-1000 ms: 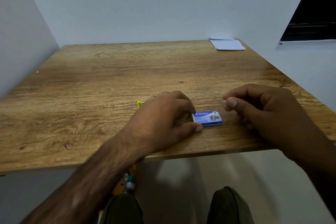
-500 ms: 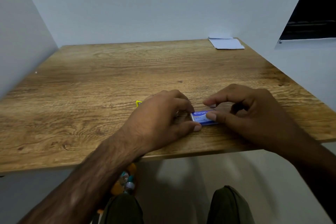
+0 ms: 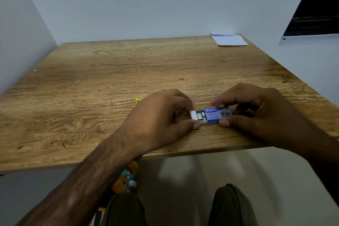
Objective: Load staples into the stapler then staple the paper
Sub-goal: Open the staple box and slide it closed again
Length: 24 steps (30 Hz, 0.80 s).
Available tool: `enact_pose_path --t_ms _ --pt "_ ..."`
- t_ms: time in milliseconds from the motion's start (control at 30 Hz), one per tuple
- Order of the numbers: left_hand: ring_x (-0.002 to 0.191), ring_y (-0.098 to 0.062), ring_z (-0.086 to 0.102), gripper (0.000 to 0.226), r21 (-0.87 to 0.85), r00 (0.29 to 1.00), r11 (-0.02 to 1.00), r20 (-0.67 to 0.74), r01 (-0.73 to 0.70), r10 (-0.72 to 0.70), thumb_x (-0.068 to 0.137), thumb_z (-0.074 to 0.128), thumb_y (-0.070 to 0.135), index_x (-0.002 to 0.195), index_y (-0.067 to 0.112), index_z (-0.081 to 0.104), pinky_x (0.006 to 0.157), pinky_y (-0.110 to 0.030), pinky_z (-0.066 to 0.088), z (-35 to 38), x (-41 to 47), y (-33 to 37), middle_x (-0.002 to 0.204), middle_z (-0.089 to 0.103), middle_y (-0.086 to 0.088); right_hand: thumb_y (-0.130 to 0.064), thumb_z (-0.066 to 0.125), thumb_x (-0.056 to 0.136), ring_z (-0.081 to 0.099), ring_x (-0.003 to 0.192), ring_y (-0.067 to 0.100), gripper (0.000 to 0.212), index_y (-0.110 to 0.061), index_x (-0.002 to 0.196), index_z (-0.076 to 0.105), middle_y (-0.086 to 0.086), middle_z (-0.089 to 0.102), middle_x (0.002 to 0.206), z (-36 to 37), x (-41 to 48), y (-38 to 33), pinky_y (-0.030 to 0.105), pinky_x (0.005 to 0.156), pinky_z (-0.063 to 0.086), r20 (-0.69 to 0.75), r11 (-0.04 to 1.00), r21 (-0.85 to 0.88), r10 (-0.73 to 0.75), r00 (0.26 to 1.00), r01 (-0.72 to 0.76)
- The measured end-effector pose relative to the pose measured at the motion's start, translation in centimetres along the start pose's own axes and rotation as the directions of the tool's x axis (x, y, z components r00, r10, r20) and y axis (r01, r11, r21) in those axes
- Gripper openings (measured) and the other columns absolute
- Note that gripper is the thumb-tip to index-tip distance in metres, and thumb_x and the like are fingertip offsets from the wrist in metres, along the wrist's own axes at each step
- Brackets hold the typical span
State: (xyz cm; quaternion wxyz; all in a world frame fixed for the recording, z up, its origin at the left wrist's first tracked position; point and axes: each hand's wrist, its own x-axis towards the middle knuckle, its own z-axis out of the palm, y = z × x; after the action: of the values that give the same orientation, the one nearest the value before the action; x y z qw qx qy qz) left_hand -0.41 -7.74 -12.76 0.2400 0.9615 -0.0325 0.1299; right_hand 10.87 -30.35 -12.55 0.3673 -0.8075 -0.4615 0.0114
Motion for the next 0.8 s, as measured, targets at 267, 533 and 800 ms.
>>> enact_pose_path --t_ms 267,533,800 --pt "0.113 -0.003 0.057 0.047 0.028 1.0 0.999 0.009 -0.024 0.024 0.086 0.069 0.052 0.13 0.038 0.061 0.094 -0.04 0.051 -0.1 -0.3 0.2 0.123 0.064 0.019 -0.035 0.077 0.072 0.065 0.102 0.0 0.036 -0.034 0.108 0.075 -0.019 0.071 0.105 -1.0 -0.5 0.4 0.024 0.081 0.055 0.025 1.0 0.012 0.026 0.999 -0.026" --pt "0.1 -0.008 0.057 0.024 -0.053 0.999 0.997 -0.008 -0.052 0.052 0.083 0.076 0.041 0.106 0.034 0.074 0.083 -0.04 0.052 0.1 -0.2 0.3 0.104 0.065 0.014 -0.043 0.062 0.081 0.067 0.101 0.003 0.029 -0.036 0.106 0.075 -0.019 0.074 0.103 -1.2 -0.1 -0.6 0.024 0.077 0.055 -0.046 0.999 0.048 0.007 0.999 -0.005" --pt "0.096 -0.007 0.056 0.024 -0.105 0.999 0.994 -0.044 -0.024 0.019 0.079 0.077 0.044 0.101 0.036 0.072 0.082 -0.039 0.052 0.2 -0.5 0.2 0.099 0.065 0.016 -0.027 0.062 0.09 0.064 0.097 0.001 0.028 -0.034 0.114 0.073 -0.018 0.071 0.097 0.0 1.2 -2.4 0.01 0.074 0.044 0.054 0.999 -0.013 -0.043 0.998 0.043"
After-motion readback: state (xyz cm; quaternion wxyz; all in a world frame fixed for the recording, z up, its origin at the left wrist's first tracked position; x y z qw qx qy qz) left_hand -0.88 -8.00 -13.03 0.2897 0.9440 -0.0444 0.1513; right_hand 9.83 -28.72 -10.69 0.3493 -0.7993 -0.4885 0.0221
